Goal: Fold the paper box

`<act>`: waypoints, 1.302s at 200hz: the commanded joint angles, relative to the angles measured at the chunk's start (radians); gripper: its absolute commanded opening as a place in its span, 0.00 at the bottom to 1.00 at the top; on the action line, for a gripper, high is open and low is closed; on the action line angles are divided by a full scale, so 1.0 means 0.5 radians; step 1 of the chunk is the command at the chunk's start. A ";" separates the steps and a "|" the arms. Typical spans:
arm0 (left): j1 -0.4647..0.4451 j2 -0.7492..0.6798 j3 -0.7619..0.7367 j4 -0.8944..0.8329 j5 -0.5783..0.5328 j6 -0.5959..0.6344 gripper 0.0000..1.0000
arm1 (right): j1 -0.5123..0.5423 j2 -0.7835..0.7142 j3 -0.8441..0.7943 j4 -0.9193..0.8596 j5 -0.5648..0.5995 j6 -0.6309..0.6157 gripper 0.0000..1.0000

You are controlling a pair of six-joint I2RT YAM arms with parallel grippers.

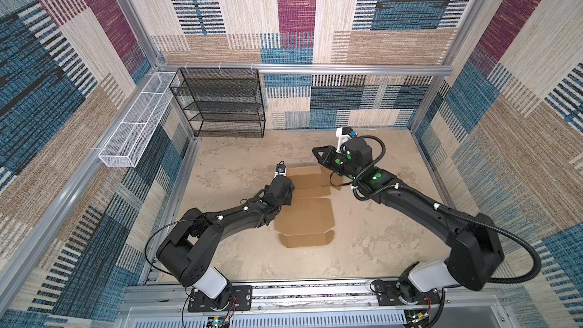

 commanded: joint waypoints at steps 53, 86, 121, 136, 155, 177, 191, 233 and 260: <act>0.006 -0.025 -0.065 0.212 0.150 0.365 0.00 | 0.108 0.360 0.205 -0.101 -0.102 -0.513 0.00; 0.006 -0.026 -0.042 0.164 0.106 0.331 0.00 | 0.197 0.375 0.128 -0.058 -0.031 -0.498 0.00; 0.006 -0.031 -0.048 0.147 0.092 0.289 0.00 | 0.247 0.370 0.040 -0.010 0.028 -0.457 0.00; 0.006 -0.034 -0.054 0.141 0.086 0.278 0.00 | 0.251 0.366 0.024 -0.008 0.060 -0.451 0.00; 0.006 -0.041 -0.061 0.141 0.081 0.274 0.00 | 0.250 0.357 0.009 -0.006 0.102 -0.443 0.00; 0.006 -0.042 -0.063 0.142 0.080 0.269 0.00 | 0.249 0.358 0.009 -0.020 0.155 -0.441 0.00; 0.006 -0.035 -0.064 0.147 0.084 0.265 0.00 | 0.251 0.366 0.009 -0.026 0.178 -0.438 0.00; 0.006 -0.004 -0.058 0.157 0.084 0.241 0.00 | 0.250 0.425 0.010 -0.031 0.180 -0.429 0.00; 0.006 0.003 -0.054 0.167 0.054 0.212 0.05 | 0.251 0.448 0.009 -0.025 0.167 -0.419 0.00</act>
